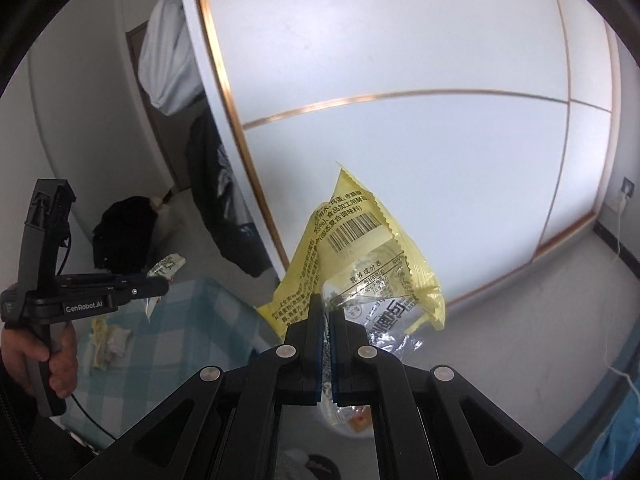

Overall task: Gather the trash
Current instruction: 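Carry both wrappers over the white bin with both grippers, then open both grippers to drop the wrappers into the white bin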

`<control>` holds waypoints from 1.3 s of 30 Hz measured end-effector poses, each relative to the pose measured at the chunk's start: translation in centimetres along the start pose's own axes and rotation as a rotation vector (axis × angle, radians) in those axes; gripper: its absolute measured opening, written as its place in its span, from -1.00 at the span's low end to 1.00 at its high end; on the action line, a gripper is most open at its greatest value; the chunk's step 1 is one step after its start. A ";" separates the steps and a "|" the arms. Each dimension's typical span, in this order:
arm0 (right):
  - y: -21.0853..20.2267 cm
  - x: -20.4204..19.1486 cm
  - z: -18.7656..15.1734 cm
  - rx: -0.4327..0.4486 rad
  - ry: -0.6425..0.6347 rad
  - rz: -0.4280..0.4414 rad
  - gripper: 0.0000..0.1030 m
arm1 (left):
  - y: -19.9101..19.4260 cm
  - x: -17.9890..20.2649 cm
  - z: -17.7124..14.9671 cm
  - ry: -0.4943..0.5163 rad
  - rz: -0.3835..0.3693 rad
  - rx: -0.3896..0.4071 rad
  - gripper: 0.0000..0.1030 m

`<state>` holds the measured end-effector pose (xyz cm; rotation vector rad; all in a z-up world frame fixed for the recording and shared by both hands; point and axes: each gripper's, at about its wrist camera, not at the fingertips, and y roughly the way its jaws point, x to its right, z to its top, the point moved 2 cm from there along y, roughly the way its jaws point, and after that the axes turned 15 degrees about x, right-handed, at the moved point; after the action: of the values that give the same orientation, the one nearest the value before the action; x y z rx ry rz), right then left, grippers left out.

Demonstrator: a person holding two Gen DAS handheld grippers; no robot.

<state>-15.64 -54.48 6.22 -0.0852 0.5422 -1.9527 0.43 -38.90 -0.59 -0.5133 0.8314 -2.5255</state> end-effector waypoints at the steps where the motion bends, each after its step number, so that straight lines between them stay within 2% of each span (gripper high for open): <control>1: 0.7 0.7 -0.9 -0.020 0.010 -0.011 -0.97 | 1.1 0.2 -0.5 0.019 -0.002 -0.019 -0.75; 7: 4.3 3.8 -5.3 -0.130 0.071 -0.050 -0.97 | 7.6 1.3 -3.6 0.042 -0.041 -0.170 -0.75; 13: 8.4 5.8 -9.9 -0.247 0.114 -0.068 -0.97 | 12.6 2.3 -5.9 -0.006 -0.134 -0.305 -0.75; 19: 11.5 7.2 -14.0 -0.358 0.159 -0.071 -0.97 | 16.4 3.1 -7.8 -0.002 -0.149 -0.423 -0.75; 26: 14.6 8.3 -18.0 -0.454 0.213 -0.046 -0.96 | 21.2 2.7 -9.4 -0.118 -0.165 -0.554 -0.75; 30: 16.3 8.9 -19.9 -0.506 0.246 -0.045 -0.95 | 23.0 2.1 -9.5 -0.176 -0.135 -0.569 -0.75; 33: 17.4 9.3 -21.0 -0.552 0.344 -0.032 -0.95 | 23.9 1.6 -10.1 -0.232 -0.117 -0.585 -0.75; 36: 18.7 8.4 -21.7 -0.578 0.334 -0.033 -0.91 | 24.4 1.4 -10.2 -0.281 -0.121 -0.610 -0.75; 39: 19.6 8.1 -22.3 -0.596 0.331 -0.020 -0.87 | 24.8 1.3 -10.2 -0.271 -0.113 -0.613 -0.74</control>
<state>-9.25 -60.82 -23.24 -0.1433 1.3351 -1.7736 1.55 -52.85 -23.57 -1.0907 1.4979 -2.1882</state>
